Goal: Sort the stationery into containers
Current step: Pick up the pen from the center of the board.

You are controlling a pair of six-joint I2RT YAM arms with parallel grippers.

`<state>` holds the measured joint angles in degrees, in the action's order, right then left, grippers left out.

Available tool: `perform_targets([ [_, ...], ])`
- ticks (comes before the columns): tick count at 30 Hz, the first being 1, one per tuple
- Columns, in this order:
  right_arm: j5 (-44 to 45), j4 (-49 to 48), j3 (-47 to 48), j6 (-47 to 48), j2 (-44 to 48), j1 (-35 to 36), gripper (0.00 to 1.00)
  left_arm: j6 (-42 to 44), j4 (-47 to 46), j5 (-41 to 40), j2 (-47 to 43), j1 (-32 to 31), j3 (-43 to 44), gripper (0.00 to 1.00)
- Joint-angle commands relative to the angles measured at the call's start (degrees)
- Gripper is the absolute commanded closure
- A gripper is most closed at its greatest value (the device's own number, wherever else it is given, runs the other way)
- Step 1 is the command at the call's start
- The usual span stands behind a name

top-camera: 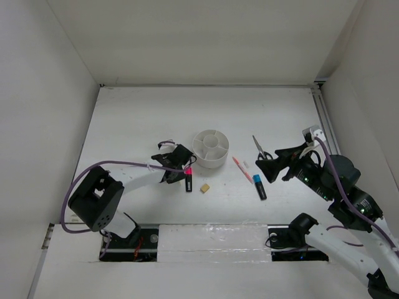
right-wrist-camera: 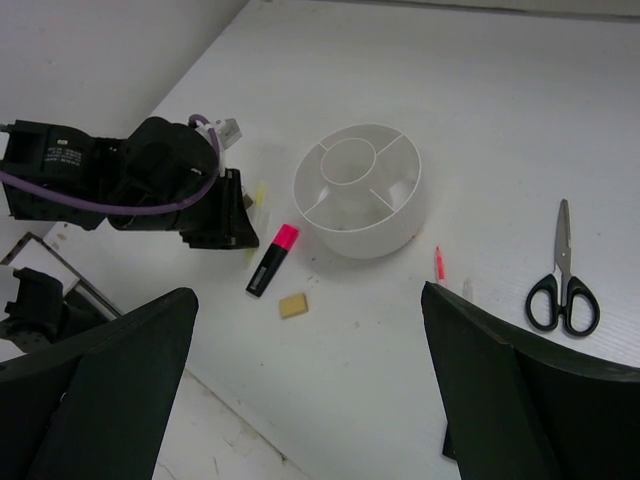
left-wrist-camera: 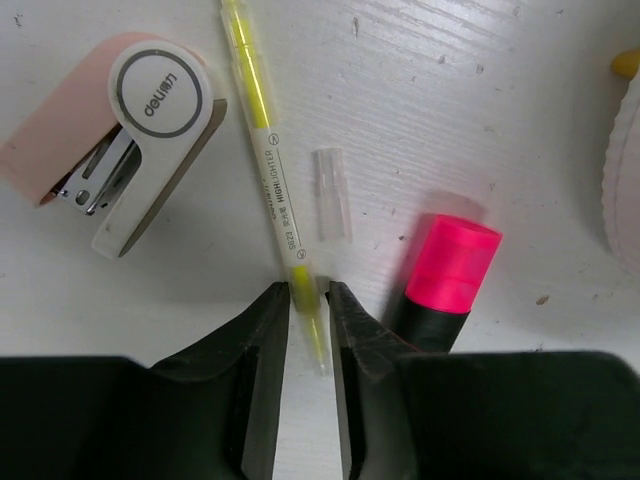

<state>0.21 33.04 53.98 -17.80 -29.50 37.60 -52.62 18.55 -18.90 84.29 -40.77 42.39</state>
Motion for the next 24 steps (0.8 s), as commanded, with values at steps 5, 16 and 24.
perform_targets([
  [5,0.8,-0.1,3.3,-0.3,1.0,0.5,0.0,-1.5,9.9,1.3,5.2,-0.2,-0.9,0.94],
  [16,1.4,-0.1,3.3,0.8,-0.8,0.5,0.0,-1.5,10.5,0.7,5.7,-0.2,-0.4,1.0],
  [24,1.8,-6.0,-2.3,1.3,-5.5,0.5,0.0,-2.0,15.3,-3.8,4.0,-3.5,5.1,1.0],
])
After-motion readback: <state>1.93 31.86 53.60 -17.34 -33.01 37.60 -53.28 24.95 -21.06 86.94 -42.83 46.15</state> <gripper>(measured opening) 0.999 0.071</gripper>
